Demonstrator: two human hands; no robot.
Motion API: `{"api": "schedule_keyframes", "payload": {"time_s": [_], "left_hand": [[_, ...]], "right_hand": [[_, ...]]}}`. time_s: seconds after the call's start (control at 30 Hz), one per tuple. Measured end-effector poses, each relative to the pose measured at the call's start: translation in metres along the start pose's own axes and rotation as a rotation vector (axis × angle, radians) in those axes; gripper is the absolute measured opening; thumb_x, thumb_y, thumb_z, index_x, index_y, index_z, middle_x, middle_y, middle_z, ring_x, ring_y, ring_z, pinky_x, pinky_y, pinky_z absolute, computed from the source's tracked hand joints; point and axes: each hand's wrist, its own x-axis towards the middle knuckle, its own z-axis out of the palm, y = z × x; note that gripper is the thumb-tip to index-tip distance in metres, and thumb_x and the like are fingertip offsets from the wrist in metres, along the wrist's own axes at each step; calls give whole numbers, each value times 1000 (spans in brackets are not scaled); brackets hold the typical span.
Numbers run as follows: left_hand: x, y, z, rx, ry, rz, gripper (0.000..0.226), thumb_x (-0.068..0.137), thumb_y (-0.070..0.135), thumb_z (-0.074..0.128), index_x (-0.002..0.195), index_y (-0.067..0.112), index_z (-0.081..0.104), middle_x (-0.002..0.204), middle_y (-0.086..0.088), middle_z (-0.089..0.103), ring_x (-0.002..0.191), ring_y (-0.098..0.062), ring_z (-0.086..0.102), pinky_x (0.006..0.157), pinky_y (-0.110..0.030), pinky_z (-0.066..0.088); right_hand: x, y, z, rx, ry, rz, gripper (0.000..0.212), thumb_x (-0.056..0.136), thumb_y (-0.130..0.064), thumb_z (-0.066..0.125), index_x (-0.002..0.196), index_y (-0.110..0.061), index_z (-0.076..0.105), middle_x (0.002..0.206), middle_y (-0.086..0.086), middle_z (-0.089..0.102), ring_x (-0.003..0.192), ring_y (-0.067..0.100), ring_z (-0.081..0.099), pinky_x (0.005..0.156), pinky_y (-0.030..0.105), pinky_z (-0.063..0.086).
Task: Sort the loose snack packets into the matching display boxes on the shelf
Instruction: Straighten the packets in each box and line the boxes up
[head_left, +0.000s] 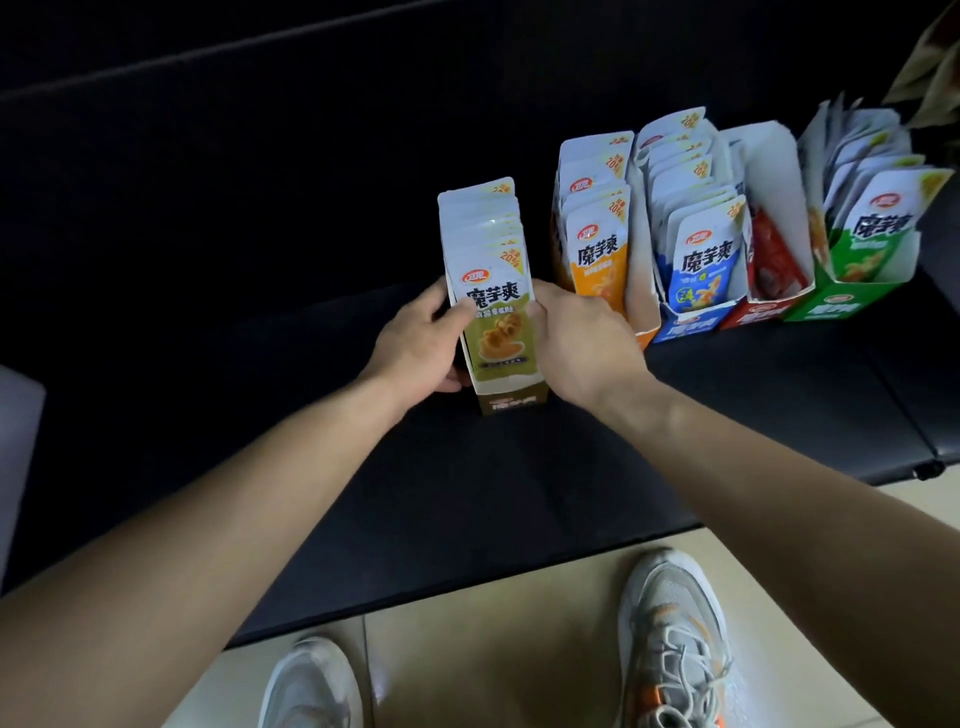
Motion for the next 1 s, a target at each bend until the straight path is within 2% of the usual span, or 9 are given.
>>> {"api": "schedule_keyframes", "payload": {"time_s": [0.1, 0.23, 0.3, 0.4, 0.53, 0.67, 0.77, 0.87, 1.0], "left_hand": [[13, 11, -1, -3, 26, -41, 42, 103, 47, 46, 145, 45, 46, 119, 9, 60, 80, -25, 73, 73, -37, 64], [20, 12, -2, 115, 100, -10, 48, 99, 54, 48, 145, 42, 44, 124, 8, 64, 89, -22, 73, 81, -42, 62], [15, 10, -2, 217, 268, 121, 51, 96, 55, 52, 141, 33, 47, 126, 10, 63, 100, -15, 68, 90, -44, 57], [-5, 12, 8, 235, 412, 325, 34, 96, 39, 60, 127, 27, 54, 123, 15, 57, 93, -5, 61, 85, -37, 55], [-28, 12, 26, 332, 357, 483, 27, 93, 32, 64, 119, 27, 56, 113, 20, 47, 97, -4, 53, 78, -26, 46], [-36, 7, 40, 411, 254, 497, 31, 88, 40, 67, 116, 27, 61, 106, 21, 51, 89, 4, 46, 77, -13, 36], [-37, -3, 51, 476, 186, 468, 42, 84, 52, 70, 119, 30, 61, 103, 18, 55, 98, -1, 51, 79, -20, 40], [-41, -9, 58, 501, 152, 447, 41, 84, 54, 70, 117, 31, 64, 98, 17, 54, 98, -5, 52, 78, -25, 45], [-42, -13, 62, 492, 143, 448, 35, 86, 51, 70, 114, 31, 65, 97, 17, 53, 96, -7, 53, 75, -24, 44]], "right_hand": [[20, -3, -5, -19, 42, -30, 28, 106, -32, 37, 120, -19, 57, 97, 7, 65, 90, 33, 63, 65, 36, 40], [5, 16, -18, -55, 394, -104, 27, 99, -27, 47, 122, -20, 60, 115, 3, 61, 96, 29, 61, 69, 35, 43], [-16, 34, -16, -121, 359, -86, 27, 94, -23, 53, 119, -16, 62, 109, 7, 63, 93, 32, 61, 66, 32, 38], [-41, 54, -4, -271, 186, -110, 40, 85, -24, 48, 121, -15, 63, 101, 7, 68, 95, 35, 63, 76, 39, 47], [-65, 53, -3, -169, 43, -168, 45, 79, -30, 36, 106, -21, 71, 101, -1, 71, 95, 27, 64, 79, 38, 49], [-89, 44, -12, -120, -81, -230, 39, 80, -36, 34, 93, -30, 70, 93, -10, 72, 85, 22, 68, 71, 36, 54], [-86, 44, -33, -79, 107, -221, 31, 83, -37, 39, 98, -30, 66, 96, -8, 69, 86, 24, 67, 68, 38, 56], [-55, 49, -58, -68, 415, -255, 43, 86, -23, 56, 128, -14, 60, 121, 8, 61, 108, 29, 57, 87, 37, 49], [-17, 55, -63, -195, 328, -325, 58, 82, -23, 67, 137, -10, 51, 128, 11, 54, 115, 32, 52, 94, 46, 44]]}}
